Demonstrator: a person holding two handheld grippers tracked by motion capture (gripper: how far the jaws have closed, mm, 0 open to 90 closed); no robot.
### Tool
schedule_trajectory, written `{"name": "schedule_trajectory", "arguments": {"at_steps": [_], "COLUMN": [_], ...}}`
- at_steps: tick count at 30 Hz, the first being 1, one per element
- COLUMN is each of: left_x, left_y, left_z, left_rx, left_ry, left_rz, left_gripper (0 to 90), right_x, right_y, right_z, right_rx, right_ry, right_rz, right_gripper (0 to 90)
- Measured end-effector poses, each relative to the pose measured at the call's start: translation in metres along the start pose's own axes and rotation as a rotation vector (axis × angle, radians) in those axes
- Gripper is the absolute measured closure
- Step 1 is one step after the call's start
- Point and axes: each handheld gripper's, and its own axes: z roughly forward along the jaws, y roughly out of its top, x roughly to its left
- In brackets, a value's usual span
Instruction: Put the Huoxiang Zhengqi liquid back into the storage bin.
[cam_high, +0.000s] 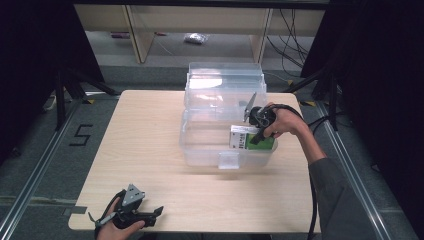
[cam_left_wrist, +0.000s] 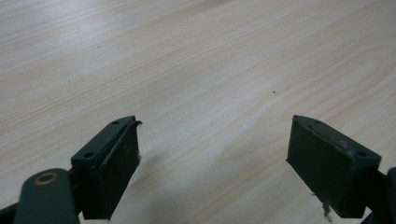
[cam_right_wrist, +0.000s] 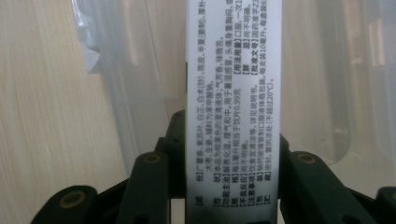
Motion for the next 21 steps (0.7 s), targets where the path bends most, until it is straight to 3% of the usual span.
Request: {"name": "schedule_trajectory", "arguments": {"at_steps": [10,12,13,14,18,21], "left_x": [0.000,0.001,0.001,0.001,0.000,0.000], "left_y": [0.000,0.000,0.000,0.001,0.000,0.000], "left_z": [0.001,0.000,-0.001,-0.001,0.000,0.001], "left_rx": [-0.005,-0.002,0.005,0.010,-0.003,-0.008], "left_ry": [0.027,0.003,0.002,0.000,0.002,0.019], "left_rz": [-0.008,0.006,0.002,0.005,-0.002,-0.008], "left_gripper": [16.2,16.2,16.2,16.2,16.2,16.2], "right_x": [-0.002,-0.002,0.000,-0.002,-0.002,-0.001], "right_y": [-0.004,-0.004,-0.004,-0.005,-0.006,-0.006], "right_z": [0.009,0.011,0.013,0.015,0.023,0.025], "right_rx": [0.002,0.008,0.005,0.014,0.008,0.014], "right_ry": [0.005,0.005,0.021,0.003,0.033,0.024], "right_rz": [0.006,-0.006,0.011,-0.005,0.006,0.008], "right_gripper": [64.7,64.6,64.6,64.5,64.4,64.2]}}
